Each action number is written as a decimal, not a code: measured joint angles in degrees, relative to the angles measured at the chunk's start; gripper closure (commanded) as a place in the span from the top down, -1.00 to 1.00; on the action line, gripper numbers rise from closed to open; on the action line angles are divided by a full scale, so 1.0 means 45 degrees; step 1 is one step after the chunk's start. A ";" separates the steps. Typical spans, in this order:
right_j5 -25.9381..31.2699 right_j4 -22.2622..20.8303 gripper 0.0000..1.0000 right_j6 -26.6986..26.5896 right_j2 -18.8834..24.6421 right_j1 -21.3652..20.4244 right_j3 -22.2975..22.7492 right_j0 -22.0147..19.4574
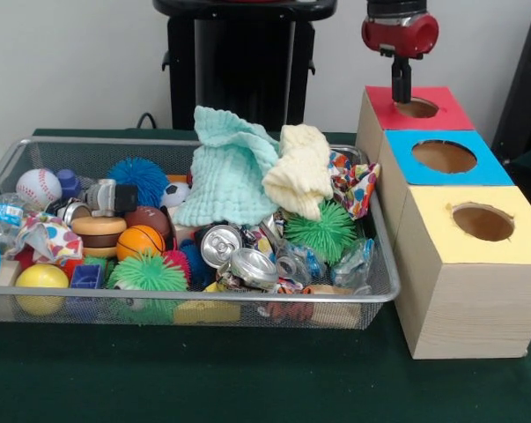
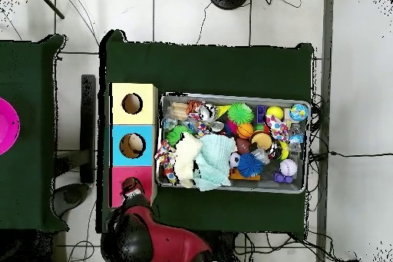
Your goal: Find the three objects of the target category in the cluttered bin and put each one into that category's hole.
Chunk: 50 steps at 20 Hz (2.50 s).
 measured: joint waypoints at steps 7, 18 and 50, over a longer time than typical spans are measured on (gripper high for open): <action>0.2458 0.1004 -1.00 0.0267 0.2626 -0.2353 0.1198 -0.2072; 0.7960 -0.0228 -1.00 0.0459 0.3109 -0.5438 0.0663 -0.2472; 0.9618 -1.4351 -1.00 0.0462 -0.0248 -0.0159 -0.4769 -0.2106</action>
